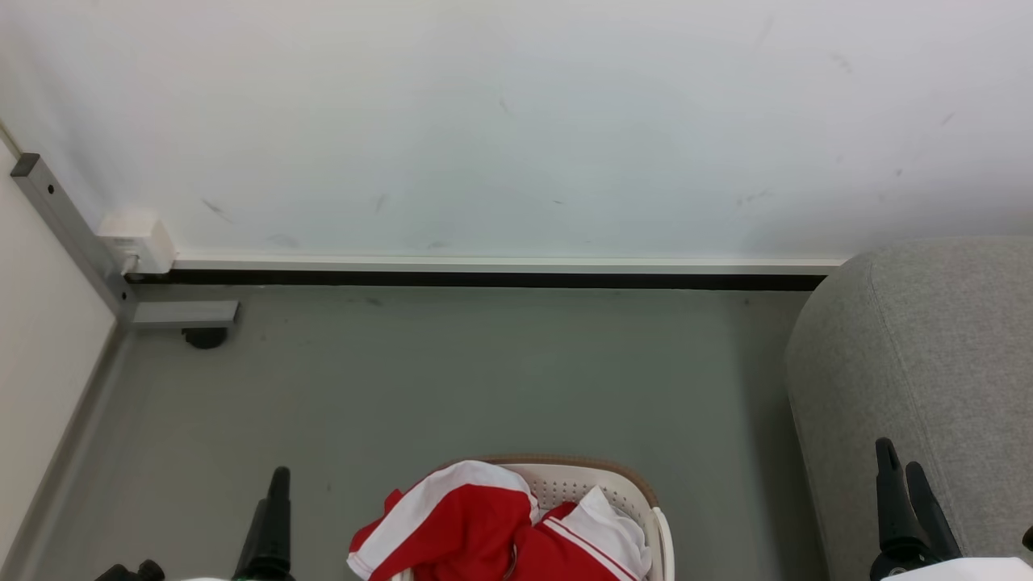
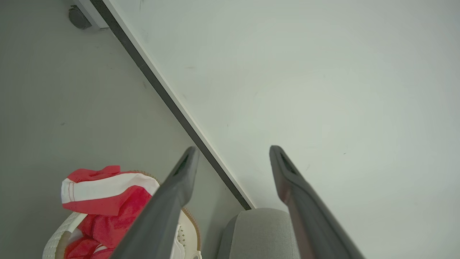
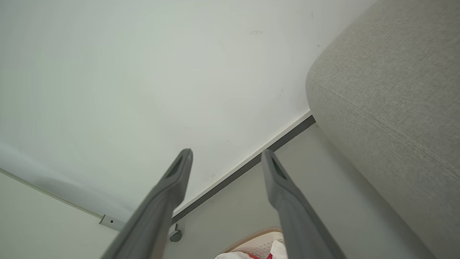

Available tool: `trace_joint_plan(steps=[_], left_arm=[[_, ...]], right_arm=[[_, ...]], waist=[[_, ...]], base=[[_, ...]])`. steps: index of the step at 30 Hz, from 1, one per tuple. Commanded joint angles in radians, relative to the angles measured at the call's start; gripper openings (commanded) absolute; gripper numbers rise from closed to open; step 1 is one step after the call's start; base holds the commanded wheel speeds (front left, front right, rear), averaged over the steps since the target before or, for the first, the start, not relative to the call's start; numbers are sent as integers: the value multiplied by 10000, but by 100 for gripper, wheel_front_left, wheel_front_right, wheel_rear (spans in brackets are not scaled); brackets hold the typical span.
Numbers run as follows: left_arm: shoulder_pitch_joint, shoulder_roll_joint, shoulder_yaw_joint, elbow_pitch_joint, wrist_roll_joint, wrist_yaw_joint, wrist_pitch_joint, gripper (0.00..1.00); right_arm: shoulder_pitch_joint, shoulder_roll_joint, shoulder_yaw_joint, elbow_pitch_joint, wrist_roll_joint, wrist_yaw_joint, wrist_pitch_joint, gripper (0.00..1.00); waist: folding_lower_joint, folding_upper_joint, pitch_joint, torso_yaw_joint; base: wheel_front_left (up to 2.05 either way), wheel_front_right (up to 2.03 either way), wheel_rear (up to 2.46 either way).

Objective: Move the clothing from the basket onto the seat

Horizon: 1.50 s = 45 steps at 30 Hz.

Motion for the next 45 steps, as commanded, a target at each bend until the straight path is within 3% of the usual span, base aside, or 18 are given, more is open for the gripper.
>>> trace_joint_plan(steps=[1,24,45], left_arm=[[-23,102,-20,-164,314,-50,-115,100],[200,130,-258,-343,2704,-68,-816,100],[415,149,-436,-507,4469,-70,-1331,100]], right_arm=[[-13,-104,27,-190,-360,-7,-112,100],[208,-144,288,-559,-3113,-11,-825,100],[447,-169,246,-646,-4784,-15,-1330,100]], waist=[[0,0,4,4],[0,0,52,65],[0,0,95,50]], base=[[0,0,0],[0,0,0],[0,0,0]])
